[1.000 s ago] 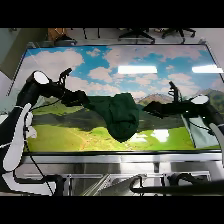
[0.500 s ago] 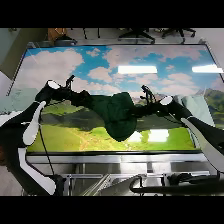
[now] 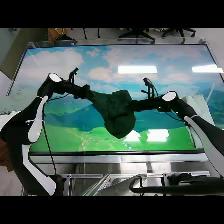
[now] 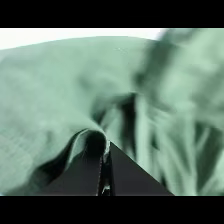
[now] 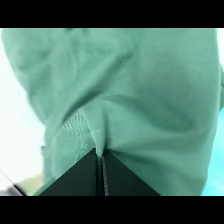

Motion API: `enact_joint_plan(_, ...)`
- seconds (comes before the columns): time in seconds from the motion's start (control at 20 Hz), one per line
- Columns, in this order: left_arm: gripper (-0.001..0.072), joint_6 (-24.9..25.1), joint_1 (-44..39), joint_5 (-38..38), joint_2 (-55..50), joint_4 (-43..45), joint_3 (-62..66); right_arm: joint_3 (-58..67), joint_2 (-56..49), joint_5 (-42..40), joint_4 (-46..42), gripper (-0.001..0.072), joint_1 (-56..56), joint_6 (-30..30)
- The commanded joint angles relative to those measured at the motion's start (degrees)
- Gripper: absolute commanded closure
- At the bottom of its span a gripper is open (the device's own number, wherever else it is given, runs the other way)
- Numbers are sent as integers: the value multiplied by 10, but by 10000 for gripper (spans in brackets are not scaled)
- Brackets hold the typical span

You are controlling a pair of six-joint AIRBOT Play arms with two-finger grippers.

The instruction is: Fold the shirts.

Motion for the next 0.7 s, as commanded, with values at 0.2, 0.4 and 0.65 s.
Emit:
enact_joint_plan(0.2,698,18,1,-16,183,1,19,69,145,21,2,695,-41,-13)
enact_joint_plan(0.4,698,21,36,-7,305,1,19,126,238,5,2,695,-95,-25)
enact_joint_plan(0.65,698,26,121,-36,440,3,19,167,334,-36,-2,695,-190,-27)
